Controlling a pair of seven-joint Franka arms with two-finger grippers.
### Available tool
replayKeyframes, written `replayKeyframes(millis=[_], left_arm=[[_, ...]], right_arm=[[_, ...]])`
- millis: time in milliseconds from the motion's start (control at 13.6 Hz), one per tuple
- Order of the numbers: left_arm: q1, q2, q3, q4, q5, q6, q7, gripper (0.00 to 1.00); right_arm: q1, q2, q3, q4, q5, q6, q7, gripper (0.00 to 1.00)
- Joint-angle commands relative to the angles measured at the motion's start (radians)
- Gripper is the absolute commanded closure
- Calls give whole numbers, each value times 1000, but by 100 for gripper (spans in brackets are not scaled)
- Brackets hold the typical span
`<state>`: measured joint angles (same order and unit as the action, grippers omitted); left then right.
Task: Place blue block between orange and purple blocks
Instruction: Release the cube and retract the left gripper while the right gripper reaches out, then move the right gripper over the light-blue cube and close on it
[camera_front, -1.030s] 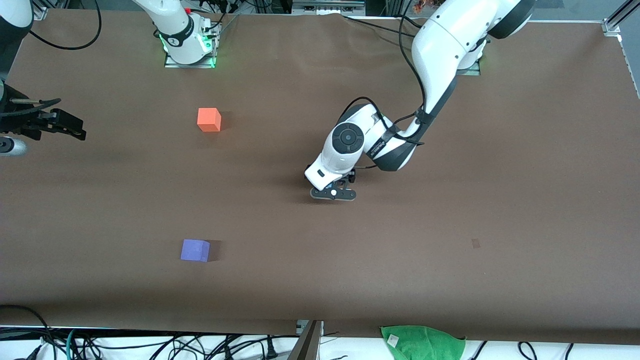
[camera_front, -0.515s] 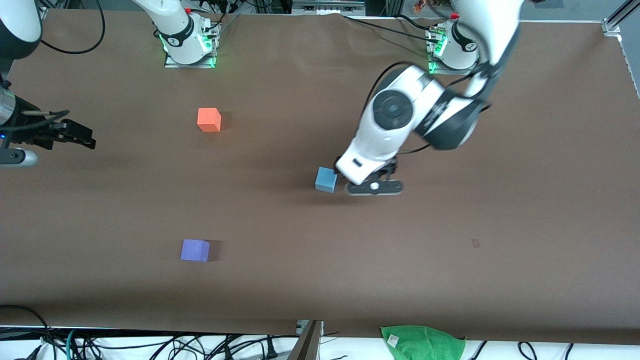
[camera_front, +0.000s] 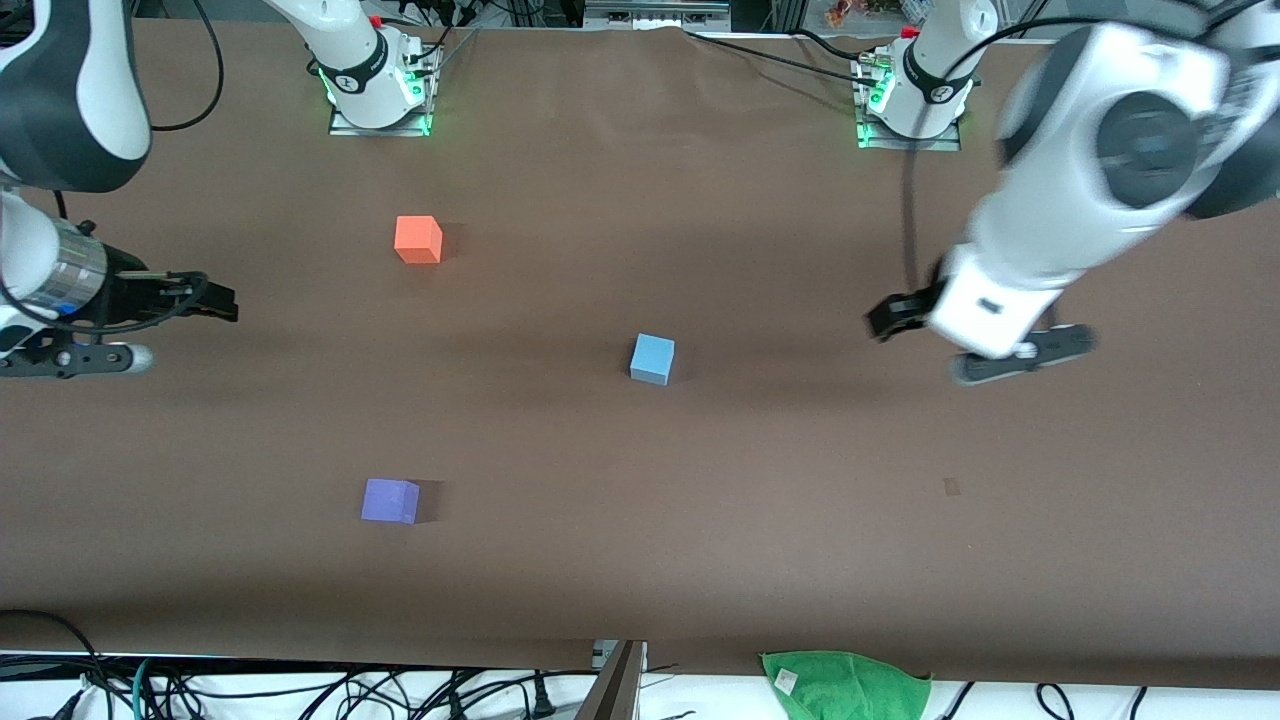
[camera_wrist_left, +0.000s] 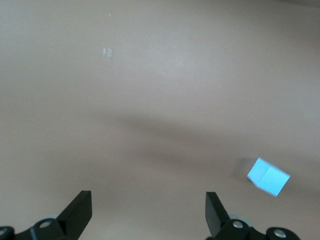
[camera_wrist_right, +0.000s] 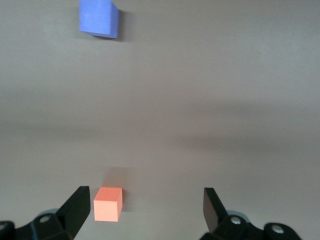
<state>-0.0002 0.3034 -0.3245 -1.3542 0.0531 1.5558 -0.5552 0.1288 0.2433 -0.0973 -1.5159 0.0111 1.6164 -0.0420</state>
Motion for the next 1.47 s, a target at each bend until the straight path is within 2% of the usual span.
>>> replayKeyframes(millis=[0,147,221,294,368,515,736,957,1177,1398], left_arm=[[2,-148,101,-126,-32,-34,240,0],[-58,-231,239,-225,-33,30,433,0],[-88,-272,304,-306,-33,126,525,0],[-89,-318,329,-388,-38,214,567,0],[-86,-366,331,-454,-39,263,558,0],[-55,-408,312,-470,-48,197,471,0],[78,-394,173,-458,-45,181,437,0],[78,-391,174,-448,-44,170,463,0],[80,-379,173,-435,-47,167,469,0],[72,-350,165,-367,-47,130,471,0]], right_arm=[[49,10,-1,6,29,26,54,0],[95,27,-1,6,50,45,146,0],[127,34,-1,6,52,60,199,0],[161,39,-1,6,50,69,265,0],[199,42,-1,6,50,79,334,0],[273,59,-1,6,50,115,459,0],[363,97,-1,8,53,200,603,0],[440,152,-1,8,87,289,782,0],[521,241,-1,37,112,442,914,0],[600,353,-2,92,104,528,1069,0]])
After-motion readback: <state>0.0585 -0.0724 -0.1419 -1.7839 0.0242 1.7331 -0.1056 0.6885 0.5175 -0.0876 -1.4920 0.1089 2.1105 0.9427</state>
